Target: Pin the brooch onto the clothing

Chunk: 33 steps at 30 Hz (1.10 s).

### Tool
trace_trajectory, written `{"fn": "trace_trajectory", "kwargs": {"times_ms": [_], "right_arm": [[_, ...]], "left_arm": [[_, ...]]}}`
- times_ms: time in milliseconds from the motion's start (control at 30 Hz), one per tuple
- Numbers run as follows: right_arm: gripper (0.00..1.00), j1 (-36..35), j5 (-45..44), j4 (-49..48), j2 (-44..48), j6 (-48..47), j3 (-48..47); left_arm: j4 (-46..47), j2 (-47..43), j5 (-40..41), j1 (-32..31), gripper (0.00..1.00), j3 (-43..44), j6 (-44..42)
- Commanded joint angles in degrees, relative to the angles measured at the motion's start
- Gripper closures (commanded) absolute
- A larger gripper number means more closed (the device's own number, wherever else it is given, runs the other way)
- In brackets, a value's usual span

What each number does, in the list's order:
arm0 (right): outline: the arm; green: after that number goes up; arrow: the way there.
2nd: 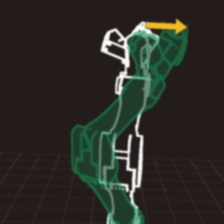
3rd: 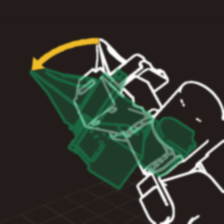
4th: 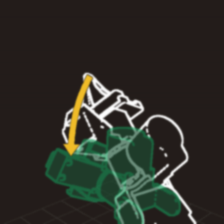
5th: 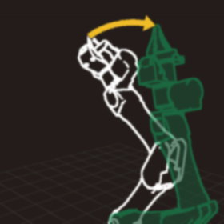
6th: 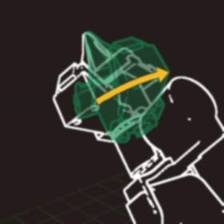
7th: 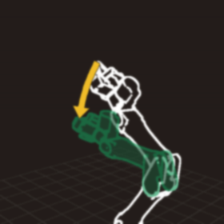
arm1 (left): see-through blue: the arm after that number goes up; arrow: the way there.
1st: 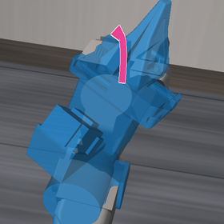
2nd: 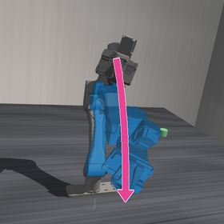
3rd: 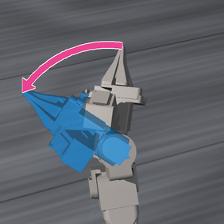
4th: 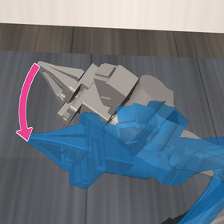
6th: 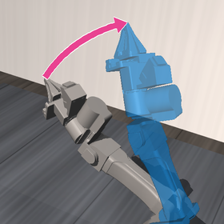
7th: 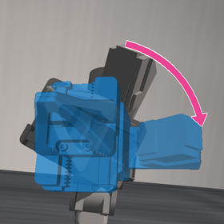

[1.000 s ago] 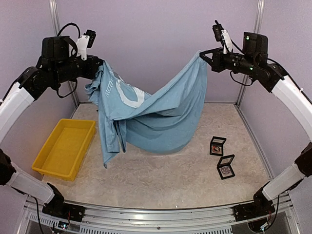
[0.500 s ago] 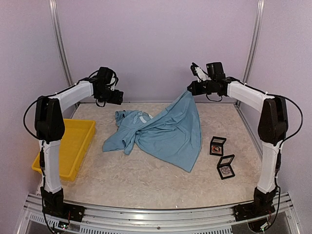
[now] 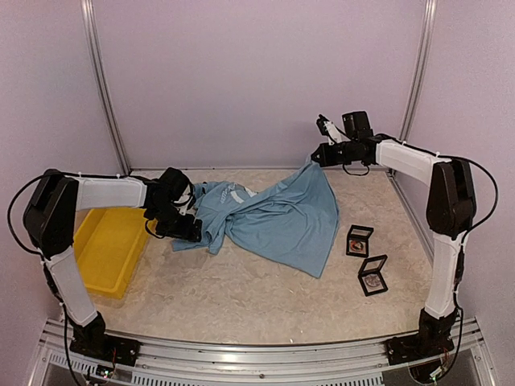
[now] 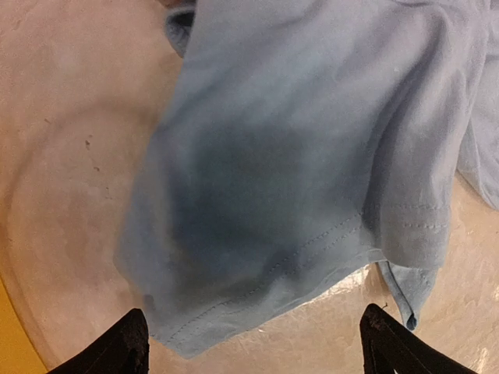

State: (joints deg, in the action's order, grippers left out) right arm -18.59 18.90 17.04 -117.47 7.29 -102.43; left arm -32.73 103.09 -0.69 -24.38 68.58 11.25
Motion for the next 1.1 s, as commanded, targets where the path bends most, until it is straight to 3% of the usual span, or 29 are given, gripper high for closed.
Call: {"fn": "trace_trajectory", "kwargs": {"times_ms": [0,100,167,300,367,400,567,733,867,967,1067], "right_arm": [[1.0,-0.28,1.23,-0.13,3.69,-1.19,1.31],[1.0,-0.28,1.1,0.65,4.54,-1.37,2.07],[1.0,-0.31,1.41,0.08,6.07,-1.28,3.64],[1.0,-0.27,1.81,-0.8,9.57,-1.47,6.28],[1.0,-0.28,1.91,-0.78,11.11,-1.61,7.39],[1.0,-0.3,2.11,-0.73,12.01,-1.75,8.01],[1.0,-0.35,5.09,3.71,18.35,-1.86,12.04],[1.0,-2.4,6.37,16.36,27.99,-3.89,18.0],[1.0,-2.29,5.54,16.4,31.51,-1.33,19.64],[1.0,-1.1,5.69,14.87,23.27,-2.24,7.8],[1.0,1.32,7.09,14.56,9.01,-1.5,-14.27]], "left_arm": [[-1.11,3.74,3.99,-1.14,0.11,-0.32,-2.06],[-1.93,8.01,4.29,0.26,0.14,1.68,-0.98],[-1.85,8.95,3.9,0.02,0.23,1.6,-1.32],[-1.55,8.35,4.07,-0.79,0.61,-0.15,-2.07],[-1.05,7.89,3.15,-0.63,0.91,-0.87,-2.1],[-1.1,7.85,2.65,-0.65,1.0,-0.94,-1.99],[-4.4,2.64,3.94,-3.35,1.0,-1.21,-0.19],[-16.48,-12.13,6.97,-9.5,1.0,2.42,2.77],[-13.67,-20.0,3.84,-5.28,1.0,4.61,2.13],[-12.02,-14.24,4.78,2.1,1.0,17.15,-1.22],[-12.11,-1.41,6.73,4.58,1.0,42.14,-4.67]]}}
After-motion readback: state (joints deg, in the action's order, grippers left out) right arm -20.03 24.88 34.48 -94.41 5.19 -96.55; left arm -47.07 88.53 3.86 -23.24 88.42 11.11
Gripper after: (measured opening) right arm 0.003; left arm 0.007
